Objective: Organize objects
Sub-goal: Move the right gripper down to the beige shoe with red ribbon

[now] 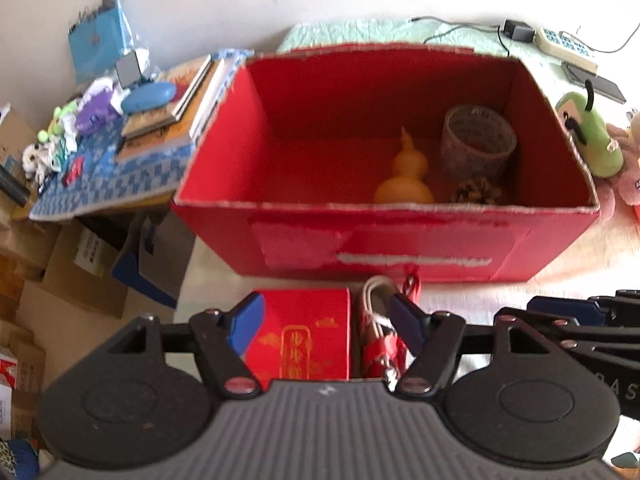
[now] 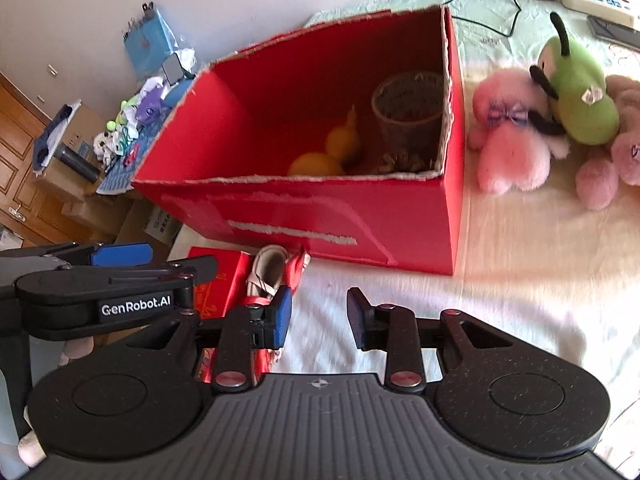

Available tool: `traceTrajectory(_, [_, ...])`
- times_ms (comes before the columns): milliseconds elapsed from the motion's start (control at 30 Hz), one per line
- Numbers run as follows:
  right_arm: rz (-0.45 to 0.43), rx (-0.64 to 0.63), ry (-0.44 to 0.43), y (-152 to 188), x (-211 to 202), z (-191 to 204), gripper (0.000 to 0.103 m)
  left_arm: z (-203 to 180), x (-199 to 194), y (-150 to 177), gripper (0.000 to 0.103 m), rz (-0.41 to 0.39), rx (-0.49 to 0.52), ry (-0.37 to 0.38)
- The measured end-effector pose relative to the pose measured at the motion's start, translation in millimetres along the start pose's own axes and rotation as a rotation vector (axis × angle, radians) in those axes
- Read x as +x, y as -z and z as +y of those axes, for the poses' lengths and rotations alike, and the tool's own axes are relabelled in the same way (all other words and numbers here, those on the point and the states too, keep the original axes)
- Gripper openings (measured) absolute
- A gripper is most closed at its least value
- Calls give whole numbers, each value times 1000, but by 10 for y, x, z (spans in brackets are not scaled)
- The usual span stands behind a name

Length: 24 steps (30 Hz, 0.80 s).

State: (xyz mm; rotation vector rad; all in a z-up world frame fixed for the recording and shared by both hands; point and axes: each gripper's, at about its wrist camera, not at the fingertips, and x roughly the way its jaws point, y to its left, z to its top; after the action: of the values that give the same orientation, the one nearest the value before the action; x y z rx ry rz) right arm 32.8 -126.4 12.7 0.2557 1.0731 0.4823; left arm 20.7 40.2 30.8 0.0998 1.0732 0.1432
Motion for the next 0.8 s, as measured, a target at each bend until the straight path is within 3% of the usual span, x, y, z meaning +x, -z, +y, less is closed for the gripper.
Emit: traceTrajectory(800, [94,58,-14,62,250,-83,37,-67,356,194,69,104,41,48])
